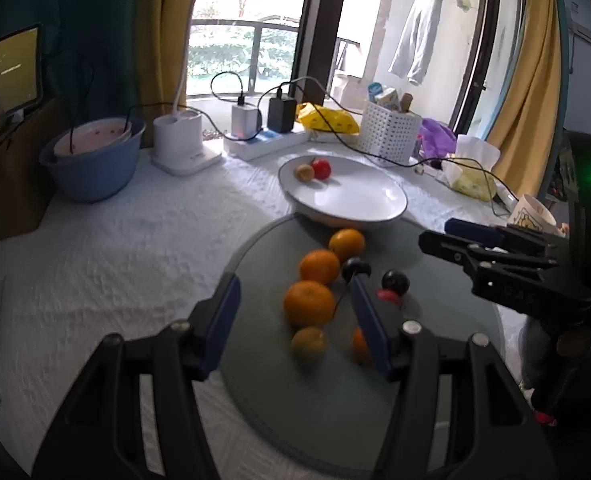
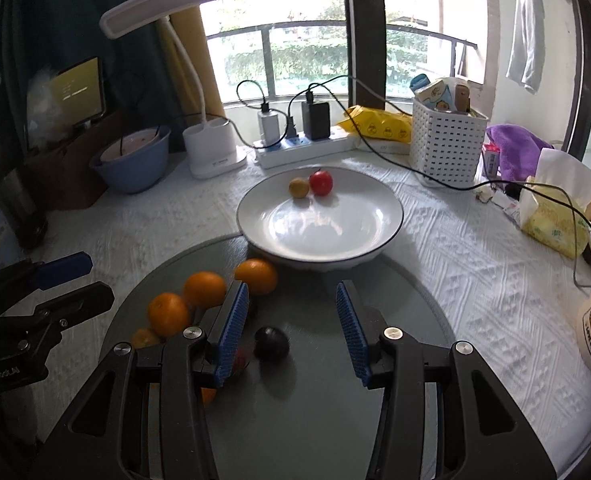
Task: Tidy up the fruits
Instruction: 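Move both open tools back over the fruits on the grey tray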
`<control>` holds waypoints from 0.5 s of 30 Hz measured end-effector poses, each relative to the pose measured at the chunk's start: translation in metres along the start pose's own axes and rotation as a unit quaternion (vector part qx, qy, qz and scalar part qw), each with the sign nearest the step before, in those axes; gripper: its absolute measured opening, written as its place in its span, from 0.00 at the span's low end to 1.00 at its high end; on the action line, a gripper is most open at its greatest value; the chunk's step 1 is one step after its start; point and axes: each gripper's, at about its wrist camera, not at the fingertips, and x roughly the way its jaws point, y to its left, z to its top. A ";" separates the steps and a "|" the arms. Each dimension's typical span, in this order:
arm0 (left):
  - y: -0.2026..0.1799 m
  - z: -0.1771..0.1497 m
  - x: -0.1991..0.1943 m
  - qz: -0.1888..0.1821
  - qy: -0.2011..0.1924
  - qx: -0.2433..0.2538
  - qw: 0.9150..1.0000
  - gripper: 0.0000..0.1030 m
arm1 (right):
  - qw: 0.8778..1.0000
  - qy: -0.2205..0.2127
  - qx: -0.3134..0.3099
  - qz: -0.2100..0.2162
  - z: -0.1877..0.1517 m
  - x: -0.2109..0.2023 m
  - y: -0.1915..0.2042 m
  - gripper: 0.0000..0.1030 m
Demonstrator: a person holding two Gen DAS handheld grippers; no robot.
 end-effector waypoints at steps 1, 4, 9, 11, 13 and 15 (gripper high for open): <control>0.002 -0.004 0.000 -0.001 0.004 -0.003 1.000 0.57 | 1.000 0.003 -0.002 0.001 -0.002 0.000 0.002 0.47; 0.004 -0.014 0.001 -0.001 0.015 -0.005 1.000 0.57 | 1.000 0.010 -0.004 0.006 -0.009 -0.001 0.007 0.47; 0.010 -0.028 0.001 0.003 0.028 -0.020 0.999 0.57 | 0.999 0.026 -0.008 0.022 -0.020 0.001 0.019 0.47; 0.013 -0.033 0.000 0.003 0.030 -0.025 0.999 0.57 | 0.999 0.028 -0.013 0.031 -0.023 -0.002 0.026 0.47; 0.015 -0.036 -0.001 0.007 0.032 -0.029 0.999 0.57 | 0.999 0.030 -0.017 0.039 -0.026 -0.003 0.032 0.47; 0.019 -0.040 -0.004 0.009 0.032 -0.036 0.999 0.57 | 0.998 0.032 -0.025 0.046 -0.030 -0.006 0.040 0.47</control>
